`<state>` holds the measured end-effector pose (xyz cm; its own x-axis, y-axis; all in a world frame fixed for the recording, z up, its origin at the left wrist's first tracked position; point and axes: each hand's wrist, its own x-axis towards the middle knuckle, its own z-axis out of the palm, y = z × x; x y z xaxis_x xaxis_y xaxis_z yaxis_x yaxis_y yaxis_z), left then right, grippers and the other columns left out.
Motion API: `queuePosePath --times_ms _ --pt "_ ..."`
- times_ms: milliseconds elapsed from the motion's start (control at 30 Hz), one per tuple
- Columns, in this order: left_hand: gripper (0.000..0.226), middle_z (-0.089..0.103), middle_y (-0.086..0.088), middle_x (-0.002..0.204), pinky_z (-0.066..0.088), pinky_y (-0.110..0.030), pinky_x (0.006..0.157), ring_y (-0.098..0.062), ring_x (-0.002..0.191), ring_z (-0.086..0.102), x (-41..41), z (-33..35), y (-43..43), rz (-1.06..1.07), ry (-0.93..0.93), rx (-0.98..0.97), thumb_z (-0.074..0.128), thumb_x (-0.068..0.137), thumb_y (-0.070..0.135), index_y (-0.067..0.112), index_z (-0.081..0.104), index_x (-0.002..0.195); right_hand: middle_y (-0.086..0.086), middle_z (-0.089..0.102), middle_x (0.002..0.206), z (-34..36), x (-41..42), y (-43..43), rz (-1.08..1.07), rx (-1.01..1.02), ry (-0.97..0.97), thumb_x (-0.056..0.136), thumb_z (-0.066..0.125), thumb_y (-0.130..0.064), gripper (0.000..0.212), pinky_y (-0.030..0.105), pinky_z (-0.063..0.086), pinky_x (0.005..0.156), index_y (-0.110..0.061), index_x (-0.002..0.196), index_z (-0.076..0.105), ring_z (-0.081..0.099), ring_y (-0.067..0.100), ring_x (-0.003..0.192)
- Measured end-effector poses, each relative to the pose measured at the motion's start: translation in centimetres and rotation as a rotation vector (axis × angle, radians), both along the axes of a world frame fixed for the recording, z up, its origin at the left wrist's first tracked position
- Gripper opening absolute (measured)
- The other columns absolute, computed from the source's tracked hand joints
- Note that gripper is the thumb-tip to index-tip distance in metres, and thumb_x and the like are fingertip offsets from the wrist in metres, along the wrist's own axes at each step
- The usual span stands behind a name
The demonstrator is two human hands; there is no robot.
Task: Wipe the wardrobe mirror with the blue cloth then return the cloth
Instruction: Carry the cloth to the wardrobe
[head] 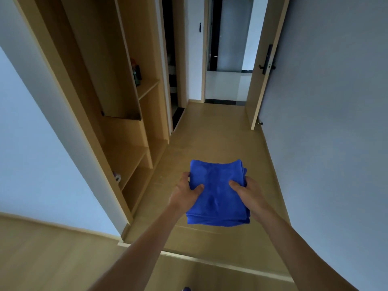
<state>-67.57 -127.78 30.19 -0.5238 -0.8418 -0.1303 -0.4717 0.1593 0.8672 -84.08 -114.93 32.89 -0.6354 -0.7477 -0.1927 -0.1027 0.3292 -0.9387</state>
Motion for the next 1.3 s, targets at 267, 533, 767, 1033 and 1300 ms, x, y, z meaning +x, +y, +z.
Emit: queuePosePath --times_ms 267,533,767,1033,1300 --pt "0.058 0.060 0.018 0.102 0.045 -0.013 0.068 0.000 0.087 0.060 -6.0 -1.3 -11.7 0.025 0.012 -0.009 0.069 0.093 0.038 0.019 0.046 0.142 0.009 0.072 0.106 0.5 -5.4 -11.3 0.009 0.016 0.039 0.097 0.061 -0.023 0.018 0.046 0.057 0.090 -0.011 0.110 0.063 0.070 0.024 0.095" --pt "0.060 0.064 0.010 0.112 0.041 -0.014 0.072 -0.001 0.083 0.055 -9.5 -0.8 -19.9 0.057 -0.054 -0.109 0.068 0.093 0.045 0.019 0.047 0.143 0.005 0.071 0.108 0.5 -9.5 -20.3 0.022 0.019 0.023 0.097 0.060 -0.023 0.020 0.039 0.058 0.085 -0.011 0.113 0.063 0.069 0.020 0.096" --pt "0.057 0.067 0.004 0.115 0.045 -0.017 0.084 -0.011 0.095 0.061 -12.4 -0.8 -27.2 0.150 -0.161 -0.219 0.068 0.092 0.047 0.017 0.053 0.138 -0.005 0.072 0.095 -0.6 -13.7 -29.1 0.102 0.013 0.025 0.096 0.063 -0.025 0.005 0.027 0.055 0.070 -0.022 0.099 0.065 0.070 0.011 0.086" --pt "0.053 0.066 -0.004 0.122 0.049 -0.038 0.102 -0.023 0.112 0.063 -20.1 -2.0 -35.5 0.256 -0.131 -0.142 0.068 0.093 0.042 0.016 0.051 0.137 0.004 0.073 0.092 -2.0 -22.7 -40.2 0.270 0.028 0.062 0.097 0.060 -0.020 0.008 0.021 0.055 0.061 -0.014 0.097 0.066 0.070 0.009 0.077" --pt "0.048 0.065 0.005 0.106 0.052 -0.041 0.096 -0.018 0.100 0.065 -25.4 -1.7 -42.2 0.390 -0.070 -0.071 0.070 0.091 0.040 0.018 0.053 0.130 0.003 0.075 0.090 -1.5 -29.0 -49.7 0.358 0.049 0.029 0.095 0.061 -0.026 0.013 0.033 0.056 0.072 -0.015 0.098 0.067 0.072 0.018 0.083"
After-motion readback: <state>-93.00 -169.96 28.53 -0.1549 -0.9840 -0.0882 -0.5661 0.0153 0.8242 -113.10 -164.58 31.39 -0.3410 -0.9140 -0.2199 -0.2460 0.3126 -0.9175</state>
